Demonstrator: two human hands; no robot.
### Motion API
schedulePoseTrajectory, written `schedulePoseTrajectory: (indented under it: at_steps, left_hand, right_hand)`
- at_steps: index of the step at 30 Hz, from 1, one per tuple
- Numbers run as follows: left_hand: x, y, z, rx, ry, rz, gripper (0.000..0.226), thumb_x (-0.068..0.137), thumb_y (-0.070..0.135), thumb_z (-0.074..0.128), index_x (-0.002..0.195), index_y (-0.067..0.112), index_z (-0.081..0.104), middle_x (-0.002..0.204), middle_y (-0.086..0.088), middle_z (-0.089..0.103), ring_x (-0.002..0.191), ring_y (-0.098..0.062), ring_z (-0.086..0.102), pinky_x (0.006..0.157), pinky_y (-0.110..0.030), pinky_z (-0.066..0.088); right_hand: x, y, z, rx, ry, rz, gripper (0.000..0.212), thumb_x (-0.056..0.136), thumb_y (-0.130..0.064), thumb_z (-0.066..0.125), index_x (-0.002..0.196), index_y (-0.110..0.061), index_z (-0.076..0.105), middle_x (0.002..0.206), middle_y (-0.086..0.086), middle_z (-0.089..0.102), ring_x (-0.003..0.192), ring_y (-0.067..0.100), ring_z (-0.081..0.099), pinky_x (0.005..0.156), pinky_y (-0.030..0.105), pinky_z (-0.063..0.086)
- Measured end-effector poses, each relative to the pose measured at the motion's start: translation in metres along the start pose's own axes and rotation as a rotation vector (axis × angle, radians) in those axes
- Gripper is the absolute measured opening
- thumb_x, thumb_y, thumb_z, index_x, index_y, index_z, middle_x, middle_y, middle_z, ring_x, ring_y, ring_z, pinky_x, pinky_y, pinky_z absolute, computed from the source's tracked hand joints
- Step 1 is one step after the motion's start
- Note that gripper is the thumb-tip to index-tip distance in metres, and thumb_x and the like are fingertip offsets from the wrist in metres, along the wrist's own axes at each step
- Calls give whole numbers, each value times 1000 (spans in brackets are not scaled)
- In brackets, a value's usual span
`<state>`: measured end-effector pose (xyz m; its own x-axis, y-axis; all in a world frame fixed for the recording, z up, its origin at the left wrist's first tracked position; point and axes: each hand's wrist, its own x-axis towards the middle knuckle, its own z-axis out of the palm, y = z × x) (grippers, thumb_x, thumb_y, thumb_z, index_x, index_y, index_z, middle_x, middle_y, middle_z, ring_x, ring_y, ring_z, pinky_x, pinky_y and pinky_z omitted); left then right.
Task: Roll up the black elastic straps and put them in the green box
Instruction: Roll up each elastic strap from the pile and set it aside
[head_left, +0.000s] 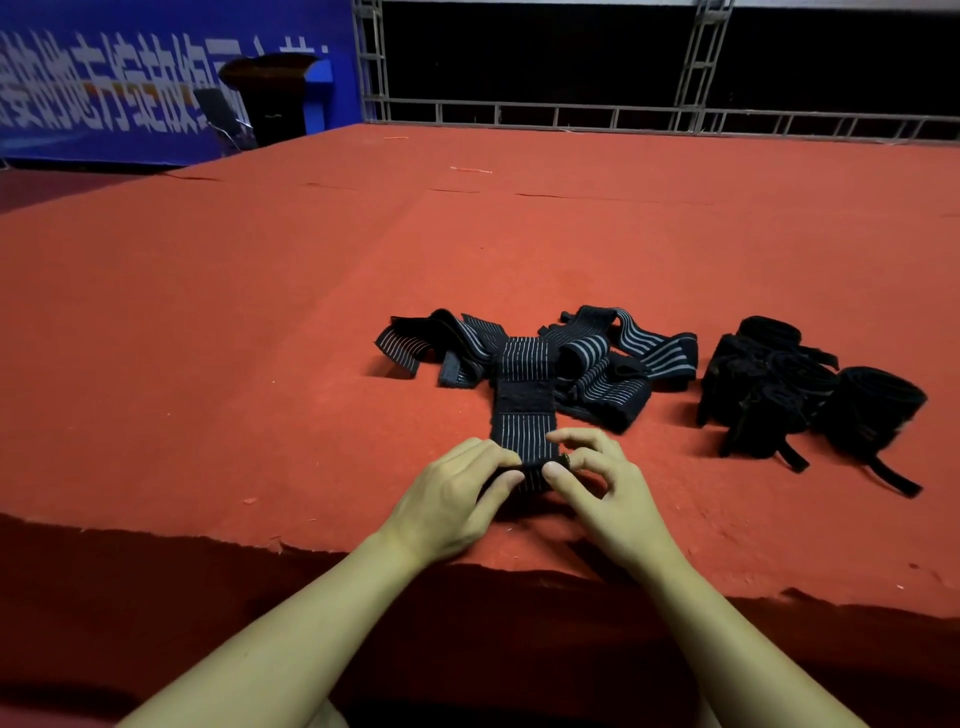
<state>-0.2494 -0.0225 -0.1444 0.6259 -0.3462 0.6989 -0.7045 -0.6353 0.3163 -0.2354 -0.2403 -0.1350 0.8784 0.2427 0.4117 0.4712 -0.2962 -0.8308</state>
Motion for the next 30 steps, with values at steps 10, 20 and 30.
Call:
schedulePoseTrajectory:
  at_steps: [10,20,30]
  left_hand:
    - [0,5,-3,14,-97,-12,17,99,22,63,115,15,65,100,5,62,91,-18,63,80,-37,54]
    - [5,4,-9,25,-326,-31,32,90,49,69,104,22,61,102,12,53,93,-10,53,83,-26,45]
    - [2,-2,-14,-72,-423,-122,21,93,37,62,108,23,67,98,22,53,99,0,46,91,-18,38]
  right_hand:
    - [0,-6,2,125,-106,152,14,94,-10,73,102,-22,72,75,-3,69,66,10,59,63,23,52]
    - [1,0,6,-155,-151,40,7,87,-21,80,85,-28,78,90,-14,68,83,10,66,75,19,48]
    - [7,5,5,-262,-228,93,25,93,-36,72,69,-32,67,79,-10,62,75,9,58,71,30,47]
